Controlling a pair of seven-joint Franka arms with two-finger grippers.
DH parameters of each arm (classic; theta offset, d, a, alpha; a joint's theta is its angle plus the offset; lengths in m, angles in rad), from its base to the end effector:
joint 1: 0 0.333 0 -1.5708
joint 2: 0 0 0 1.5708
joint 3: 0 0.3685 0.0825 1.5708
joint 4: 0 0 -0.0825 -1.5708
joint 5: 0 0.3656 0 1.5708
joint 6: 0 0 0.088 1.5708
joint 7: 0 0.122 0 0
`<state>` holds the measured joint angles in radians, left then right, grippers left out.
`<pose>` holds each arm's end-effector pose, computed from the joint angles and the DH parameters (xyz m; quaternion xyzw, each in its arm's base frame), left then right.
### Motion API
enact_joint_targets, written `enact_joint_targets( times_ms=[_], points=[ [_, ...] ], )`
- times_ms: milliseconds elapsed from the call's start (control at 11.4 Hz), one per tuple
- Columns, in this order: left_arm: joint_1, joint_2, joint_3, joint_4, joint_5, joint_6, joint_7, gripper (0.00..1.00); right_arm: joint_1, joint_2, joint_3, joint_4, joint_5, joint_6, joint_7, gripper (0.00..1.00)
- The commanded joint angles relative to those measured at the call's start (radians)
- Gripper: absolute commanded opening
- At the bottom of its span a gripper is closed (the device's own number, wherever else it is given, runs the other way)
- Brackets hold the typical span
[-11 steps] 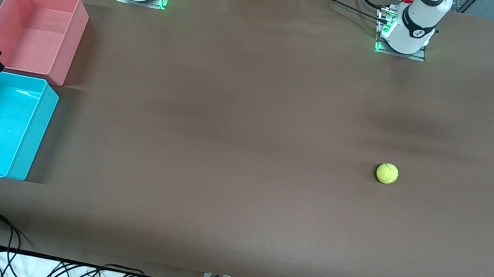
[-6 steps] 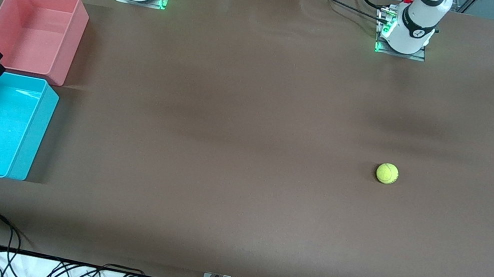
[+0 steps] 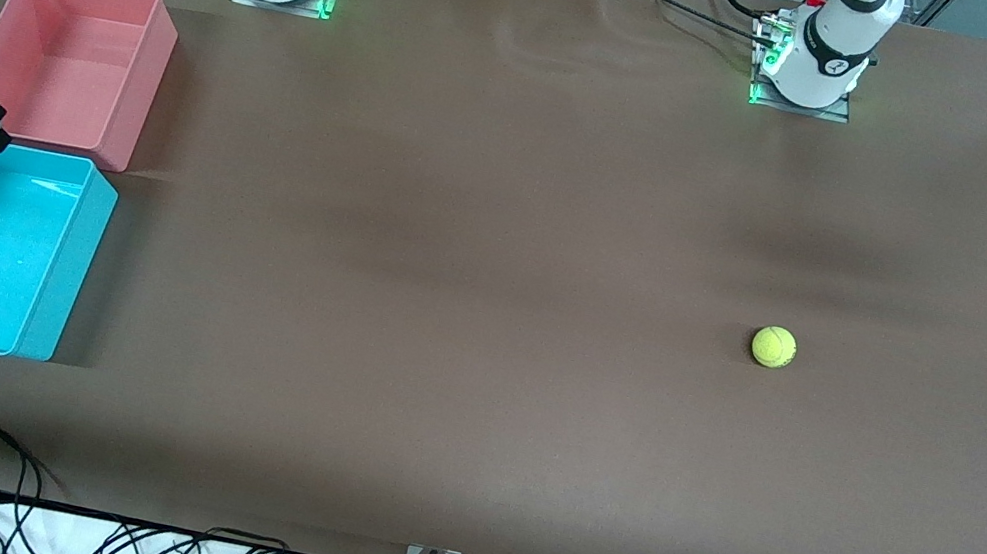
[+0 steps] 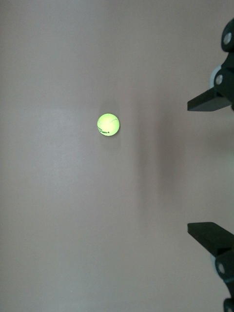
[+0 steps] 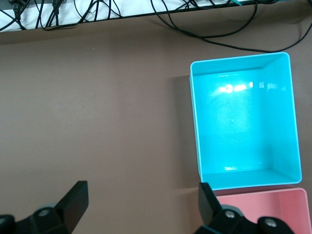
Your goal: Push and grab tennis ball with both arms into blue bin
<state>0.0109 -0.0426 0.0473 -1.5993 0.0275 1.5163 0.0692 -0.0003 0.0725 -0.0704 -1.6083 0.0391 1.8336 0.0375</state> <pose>0.5130 0.0340 0.6669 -0.9997 0.0051 0.0210 0.0114 0.5858 -0.0361 0.6294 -0.9953 0.0572 -0.0767 0.0154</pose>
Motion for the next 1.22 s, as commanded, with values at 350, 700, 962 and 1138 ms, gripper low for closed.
enact_joint_targets(
  times_ms=[350,700,962,1138],
  points=[
    [-0.002,0.007,-0.026,0.030,-0.009,-0.027,-0.005,1.00,-0.006,0.006,0.004,0.021,0.007,-0.016,0.002,1.00],
    [0.009,0.009,-0.024,0.030,-0.008,-0.031,-0.006,1.00,-0.006,0.007,0.003,0.021,0.007,-0.016,0.001,1.00],
    [0.030,0.010,-0.023,0.018,-0.008,-0.030,0.000,1.00,-0.006,0.003,0.003,0.021,0.004,-0.016,0.001,1.00],
    [0.038,0.035,-0.024,-0.014,-0.005,-0.012,0.000,1.00,-0.009,0.007,-0.008,0.021,0.004,-0.010,0.004,1.00]
  ],
)
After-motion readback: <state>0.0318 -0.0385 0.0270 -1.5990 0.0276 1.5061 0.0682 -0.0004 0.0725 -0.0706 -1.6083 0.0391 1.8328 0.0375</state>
